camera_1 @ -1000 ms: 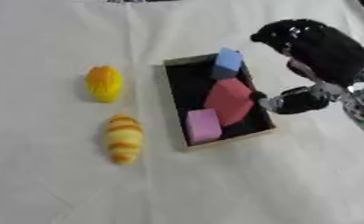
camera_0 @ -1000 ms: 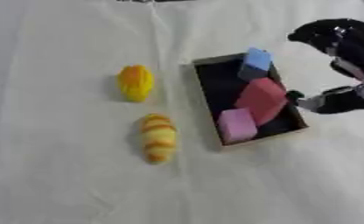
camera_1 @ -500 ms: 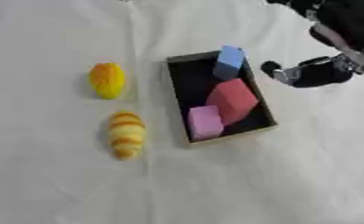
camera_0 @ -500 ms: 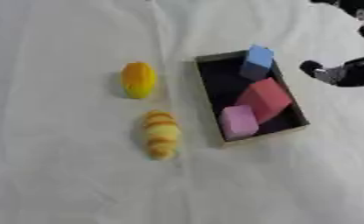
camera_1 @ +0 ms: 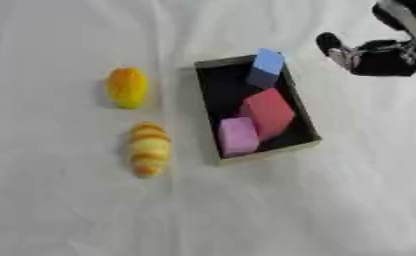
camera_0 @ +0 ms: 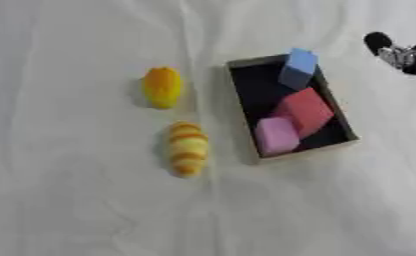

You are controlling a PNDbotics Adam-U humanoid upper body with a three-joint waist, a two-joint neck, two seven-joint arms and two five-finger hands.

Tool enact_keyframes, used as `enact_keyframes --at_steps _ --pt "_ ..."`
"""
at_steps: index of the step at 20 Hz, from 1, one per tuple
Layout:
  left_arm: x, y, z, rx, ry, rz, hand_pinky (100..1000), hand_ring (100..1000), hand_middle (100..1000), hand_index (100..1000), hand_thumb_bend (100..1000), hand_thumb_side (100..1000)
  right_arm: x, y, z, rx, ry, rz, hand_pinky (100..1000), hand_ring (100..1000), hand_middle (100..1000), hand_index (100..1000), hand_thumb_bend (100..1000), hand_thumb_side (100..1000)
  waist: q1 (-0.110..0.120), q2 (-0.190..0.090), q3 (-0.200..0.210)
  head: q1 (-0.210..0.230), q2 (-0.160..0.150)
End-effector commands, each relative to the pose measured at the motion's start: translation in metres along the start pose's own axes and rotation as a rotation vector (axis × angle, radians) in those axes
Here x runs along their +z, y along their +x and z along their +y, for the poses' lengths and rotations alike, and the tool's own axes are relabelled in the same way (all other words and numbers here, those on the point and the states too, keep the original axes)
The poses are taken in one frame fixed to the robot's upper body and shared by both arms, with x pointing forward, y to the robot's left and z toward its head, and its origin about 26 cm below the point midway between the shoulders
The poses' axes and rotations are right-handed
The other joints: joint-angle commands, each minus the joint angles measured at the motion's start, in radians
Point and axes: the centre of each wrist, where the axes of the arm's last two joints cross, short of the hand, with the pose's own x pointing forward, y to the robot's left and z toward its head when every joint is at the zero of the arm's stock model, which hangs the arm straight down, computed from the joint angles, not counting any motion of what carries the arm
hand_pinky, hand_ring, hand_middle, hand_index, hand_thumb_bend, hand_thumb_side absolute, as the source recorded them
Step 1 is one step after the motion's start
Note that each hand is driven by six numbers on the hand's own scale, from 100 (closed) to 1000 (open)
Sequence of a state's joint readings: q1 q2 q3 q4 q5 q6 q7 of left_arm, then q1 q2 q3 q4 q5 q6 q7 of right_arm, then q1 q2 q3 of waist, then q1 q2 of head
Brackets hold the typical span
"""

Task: Pick up objects on the table and place them in the box.

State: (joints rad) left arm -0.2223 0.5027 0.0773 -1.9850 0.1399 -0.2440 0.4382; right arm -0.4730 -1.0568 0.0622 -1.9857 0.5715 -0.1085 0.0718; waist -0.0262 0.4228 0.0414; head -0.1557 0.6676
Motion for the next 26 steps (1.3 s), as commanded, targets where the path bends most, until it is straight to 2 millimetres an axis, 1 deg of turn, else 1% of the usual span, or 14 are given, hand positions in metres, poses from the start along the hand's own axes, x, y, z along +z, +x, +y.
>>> enact_keyframes --at_steps 1,3,6,10,13,21,26 --pt "-0.009 0.008 0.001 -0.005 -0.03 -0.037 705 688 654 783 100 613 -0.009 0.005 -0.015 0.009 0.022 -0.096 863 841 762 846 327 100 -0.008 -0.041 0.006 -0.016 0.003" --pt "-0.009 0.008 0.001 -0.002 -0.037 -0.041 705 688 654 783 100 610 -0.017 0.01 -0.018 -0.003 0.03 -0.152 867 841 762 848 325 100 -0.01 -0.043 0.011 -0.022 0.002" --pt "-0.01 0.008 0.0 0.002 -0.044 -0.046 705 688 655 783 100 609 -0.031 0.021 -0.021 -0.032 0.045 -0.229 872 839 758 849 296 100 -0.015 -0.044 0.021 -0.025 -0.005" --pt "-0.011 0.009 -0.001 0.006 -0.049 -0.049 705 689 655 783 100 610 -0.048 0.035 -0.026 -0.082 0.11 -0.294 876 838 751 840 251 100 -0.021 -0.043 0.029 -0.023 -0.011" --pt "-0.012 0.009 -0.002 0.011 -0.054 -0.049 705 689 655 783 100 611 -0.059 0.046 -0.028 -0.117 0.145 -0.332 876 840 752 836 251 100 -0.026 -0.044 0.035 -0.027 -0.008" --pt "-0.015 0.011 -0.004 0.021 -0.068 -0.053 704 690 656 783 100 608 -0.08 0.071 -0.03 -0.158 0.225 -0.407 881 854 771 865 245 100 -0.04 -0.049 0.051 -0.04 -0.001" --pt "-0.018 0.012 -0.006 0.031 -0.075 -0.06 704 690 656 783 100 605 -0.09 0.088 -0.027 -0.175 0.271 -0.421 886 866 790 880 246 128 -0.047 -0.052 0.066 -0.05 0.0"
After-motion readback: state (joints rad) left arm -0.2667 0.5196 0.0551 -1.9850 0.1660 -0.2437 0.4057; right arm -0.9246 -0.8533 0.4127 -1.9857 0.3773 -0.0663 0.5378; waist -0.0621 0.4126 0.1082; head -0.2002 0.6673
